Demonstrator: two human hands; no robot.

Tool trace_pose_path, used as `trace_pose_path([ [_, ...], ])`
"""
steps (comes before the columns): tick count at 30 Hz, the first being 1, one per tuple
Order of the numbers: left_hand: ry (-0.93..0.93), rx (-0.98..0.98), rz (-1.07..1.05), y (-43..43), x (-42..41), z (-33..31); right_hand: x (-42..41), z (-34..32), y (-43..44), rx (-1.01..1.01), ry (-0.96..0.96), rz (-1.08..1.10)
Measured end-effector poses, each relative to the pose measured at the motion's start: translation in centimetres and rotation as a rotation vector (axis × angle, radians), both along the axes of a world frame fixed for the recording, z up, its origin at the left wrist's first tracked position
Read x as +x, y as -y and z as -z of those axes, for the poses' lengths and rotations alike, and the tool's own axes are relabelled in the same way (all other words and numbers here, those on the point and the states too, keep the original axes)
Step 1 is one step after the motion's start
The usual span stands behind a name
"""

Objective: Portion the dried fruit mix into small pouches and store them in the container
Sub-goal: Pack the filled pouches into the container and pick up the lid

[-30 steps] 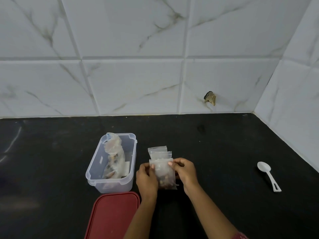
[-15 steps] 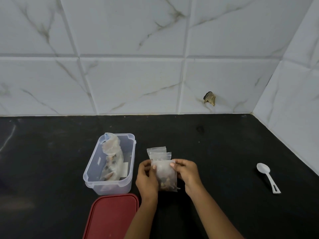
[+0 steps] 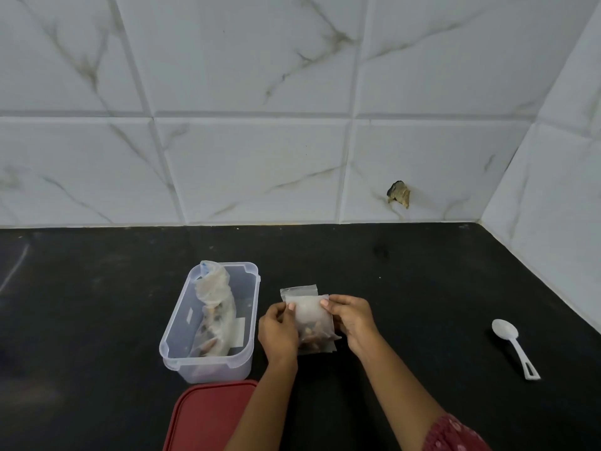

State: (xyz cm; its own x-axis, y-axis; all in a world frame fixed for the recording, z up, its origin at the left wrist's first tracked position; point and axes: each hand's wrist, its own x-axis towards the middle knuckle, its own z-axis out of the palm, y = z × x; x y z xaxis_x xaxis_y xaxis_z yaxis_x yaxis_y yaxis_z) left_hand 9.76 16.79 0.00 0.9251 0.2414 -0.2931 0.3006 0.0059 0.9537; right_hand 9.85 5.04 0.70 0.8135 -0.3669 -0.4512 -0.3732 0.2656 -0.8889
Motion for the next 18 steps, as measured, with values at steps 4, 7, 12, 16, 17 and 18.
trace_pose_path([
  [4,-0.014,0.001,0.032,-0.03,0.46,0.20,0.34,0.22,-0.04,-0.031,-0.030,-0.039],
  [7,-0.033,0.003,0.040,-0.04,0.66,0.40,0.34,0.15,-0.15,-0.048,-0.020,-0.061],
  [12,-0.023,-0.027,0.007,-0.16,0.20,0.03,-0.14,0.12,-0.08,-0.098,-0.001,-0.098],
  [16,0.004,-0.013,0.002,-0.18,-0.03,0.17,-0.40,-0.17,0.07,-0.150,0.013,-0.098],
  [17,0.016,-0.010,-0.004,-0.16,-0.04,0.22,-0.48,-0.28,0.09,-0.154,0.021,-0.095],
  [18,0.030,-0.015,-0.011,-0.13,-0.06,0.16,-0.58,-0.41,0.16,-0.160,0.026,-0.095],
])
